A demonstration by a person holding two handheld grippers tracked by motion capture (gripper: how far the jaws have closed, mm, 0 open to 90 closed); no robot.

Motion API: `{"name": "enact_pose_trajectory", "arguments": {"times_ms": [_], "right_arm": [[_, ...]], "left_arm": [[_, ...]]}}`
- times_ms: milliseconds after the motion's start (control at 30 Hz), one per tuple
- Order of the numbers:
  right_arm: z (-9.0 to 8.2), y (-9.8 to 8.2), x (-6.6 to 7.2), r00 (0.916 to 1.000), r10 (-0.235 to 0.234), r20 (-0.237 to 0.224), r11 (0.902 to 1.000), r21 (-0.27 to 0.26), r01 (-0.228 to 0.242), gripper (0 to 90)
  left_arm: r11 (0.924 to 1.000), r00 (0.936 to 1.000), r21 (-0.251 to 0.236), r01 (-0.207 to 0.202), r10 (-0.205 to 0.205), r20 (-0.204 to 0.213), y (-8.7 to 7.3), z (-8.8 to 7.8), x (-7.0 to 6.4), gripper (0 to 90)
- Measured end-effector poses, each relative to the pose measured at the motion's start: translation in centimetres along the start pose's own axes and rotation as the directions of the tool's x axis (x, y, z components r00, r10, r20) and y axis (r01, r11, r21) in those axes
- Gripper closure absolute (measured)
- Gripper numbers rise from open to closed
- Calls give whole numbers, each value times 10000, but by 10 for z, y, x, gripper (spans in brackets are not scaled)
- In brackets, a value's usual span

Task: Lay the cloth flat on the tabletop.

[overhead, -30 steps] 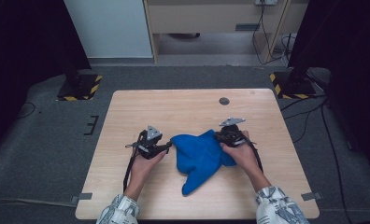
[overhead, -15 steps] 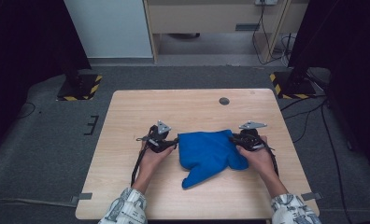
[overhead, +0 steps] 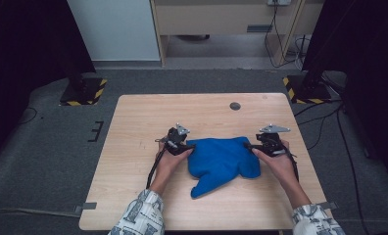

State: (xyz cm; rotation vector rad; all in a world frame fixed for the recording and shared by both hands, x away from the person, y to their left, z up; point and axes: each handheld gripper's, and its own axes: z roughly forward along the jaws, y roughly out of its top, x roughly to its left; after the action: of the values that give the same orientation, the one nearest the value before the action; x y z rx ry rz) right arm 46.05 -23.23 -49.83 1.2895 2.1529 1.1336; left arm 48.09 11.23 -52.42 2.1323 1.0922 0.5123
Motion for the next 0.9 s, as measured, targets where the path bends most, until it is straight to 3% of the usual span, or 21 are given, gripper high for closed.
{"name": "enact_pose_trajectory", "arguments": {"times_ms": [133,200,233,300,433,500,533,600,767,900], "right_arm": [[3,1,-10,9993,290,232,9996,-20,-290,444],[4,1,-11,9991,312,271,9995,-27,-311,485],[7,2,-14,9985,356,412,9993,75,-360,570],[10,1,-15,9983,396,437,9990,195,-405,619],[13,-1,-14,9981,308,532,9988,365,-328,653],[15,-1,-14,9972,302,678,9986,418,-331,685],[17,-2,-15,9960,324,837,9983,450,-363,705],[19,-3,-18,9935,317,1094,9979,524,-376,711],[25,-6,-19,9936,319,1087,9956,837,-412,696],[25,-5,-8,9984,164,540,9977,645,-199,688]], "left_arm": [[9999,10000,148,-26,25,75,-1,3,-1,333],[9997,9999,238,32,-36,146,-2,4,-1,358],[9997,9996,197,144,-149,241,-3,5,0,379],[9996,9991,105,244,-248,351,-5,5,0,413],[9999,9980,139,38,-46,629,-4,2,-5,601],[9999,9972,159,-53,41,748,-3,2,-8,654],[9998,9964,199,-84,67,848,-2,2,-11,743],[9998,9961,207,-79,60,875,-1,2,-12,810],[9998,9966,199,-51,34,827,0,3,-15,857],[10000,9974,41,-17,14,724,1,0,-14,858]]}}
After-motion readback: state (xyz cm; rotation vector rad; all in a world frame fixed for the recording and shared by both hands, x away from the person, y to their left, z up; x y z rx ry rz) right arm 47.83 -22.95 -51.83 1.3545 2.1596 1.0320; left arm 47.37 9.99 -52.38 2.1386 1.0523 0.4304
